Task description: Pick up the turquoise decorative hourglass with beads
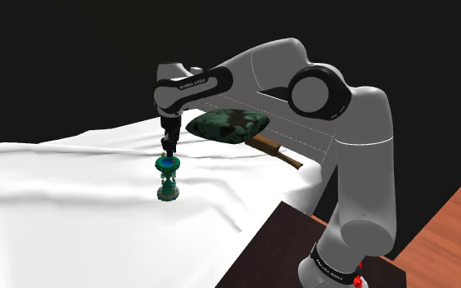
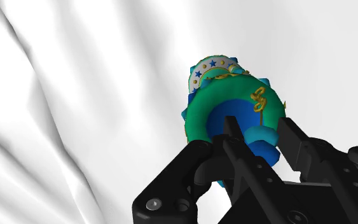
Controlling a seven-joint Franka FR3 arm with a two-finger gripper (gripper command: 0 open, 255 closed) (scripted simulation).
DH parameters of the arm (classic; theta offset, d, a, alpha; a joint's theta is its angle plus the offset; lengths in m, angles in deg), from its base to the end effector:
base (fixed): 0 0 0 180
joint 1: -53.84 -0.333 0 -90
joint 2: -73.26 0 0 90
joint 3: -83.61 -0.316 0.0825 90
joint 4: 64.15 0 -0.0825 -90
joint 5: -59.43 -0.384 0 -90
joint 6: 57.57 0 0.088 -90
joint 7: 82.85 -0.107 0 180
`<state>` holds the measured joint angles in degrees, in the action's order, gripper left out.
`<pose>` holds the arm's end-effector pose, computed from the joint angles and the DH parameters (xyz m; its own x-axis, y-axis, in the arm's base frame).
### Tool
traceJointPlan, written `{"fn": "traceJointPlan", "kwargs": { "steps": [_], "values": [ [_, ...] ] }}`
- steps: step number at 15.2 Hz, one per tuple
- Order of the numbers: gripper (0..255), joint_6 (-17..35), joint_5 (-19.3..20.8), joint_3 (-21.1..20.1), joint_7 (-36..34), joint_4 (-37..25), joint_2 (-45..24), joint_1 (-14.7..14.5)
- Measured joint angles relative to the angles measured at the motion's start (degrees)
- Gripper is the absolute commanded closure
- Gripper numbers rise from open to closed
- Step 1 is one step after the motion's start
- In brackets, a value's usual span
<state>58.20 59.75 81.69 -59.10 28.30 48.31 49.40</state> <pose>0.6681 0.0715 0.3719 0.8650 0.5014 -0.0221 0.5010 -0.8652 -0.0198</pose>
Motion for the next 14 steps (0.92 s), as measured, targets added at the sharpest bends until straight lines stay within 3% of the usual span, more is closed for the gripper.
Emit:
{"fn": "traceJointPlan", "kwargs": {
  "steps": [8, 14],
  "values": [
    [255, 0.0, 0.0, 0.0, 0.0, 0.0, 0.0, 0.0],
    [255, -3.2, 0.0, 0.0, 0.0, -2.0, 1.2, 0.0]
  ]
}}
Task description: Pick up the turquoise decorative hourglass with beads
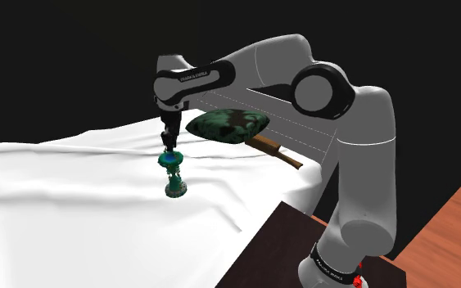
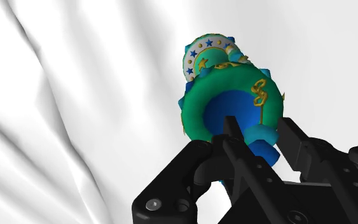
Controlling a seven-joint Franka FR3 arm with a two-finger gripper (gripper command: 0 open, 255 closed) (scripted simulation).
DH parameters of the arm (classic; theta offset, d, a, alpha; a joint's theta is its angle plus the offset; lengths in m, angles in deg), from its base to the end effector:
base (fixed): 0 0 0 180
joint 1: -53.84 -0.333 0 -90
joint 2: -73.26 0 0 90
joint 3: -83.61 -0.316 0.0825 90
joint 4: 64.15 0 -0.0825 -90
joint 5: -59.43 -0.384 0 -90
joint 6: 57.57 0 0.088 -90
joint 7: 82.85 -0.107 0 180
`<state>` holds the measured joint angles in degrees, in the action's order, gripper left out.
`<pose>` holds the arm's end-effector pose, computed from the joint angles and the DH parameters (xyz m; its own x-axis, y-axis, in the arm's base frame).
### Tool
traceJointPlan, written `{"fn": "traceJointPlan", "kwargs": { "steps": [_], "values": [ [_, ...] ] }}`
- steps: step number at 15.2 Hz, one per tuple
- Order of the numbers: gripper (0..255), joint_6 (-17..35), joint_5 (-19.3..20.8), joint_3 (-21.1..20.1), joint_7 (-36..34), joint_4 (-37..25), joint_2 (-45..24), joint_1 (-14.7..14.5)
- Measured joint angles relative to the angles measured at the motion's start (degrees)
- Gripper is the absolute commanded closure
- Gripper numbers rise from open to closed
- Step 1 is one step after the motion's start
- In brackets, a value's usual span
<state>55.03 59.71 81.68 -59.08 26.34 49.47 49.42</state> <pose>0.6679 0.0712 0.3968 0.8650 0.5013 -0.0229 0.5009 -0.8653 -0.0201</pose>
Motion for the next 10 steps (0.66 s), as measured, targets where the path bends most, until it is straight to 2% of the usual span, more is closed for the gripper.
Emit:
{"fn": "traceJointPlan", "kwargs": {
  "steps": [10],
  "values": [
    [255, -6.5, 0.0, -0.1, -0.1, -5.0, 1.6, -0.1]
  ]
}}
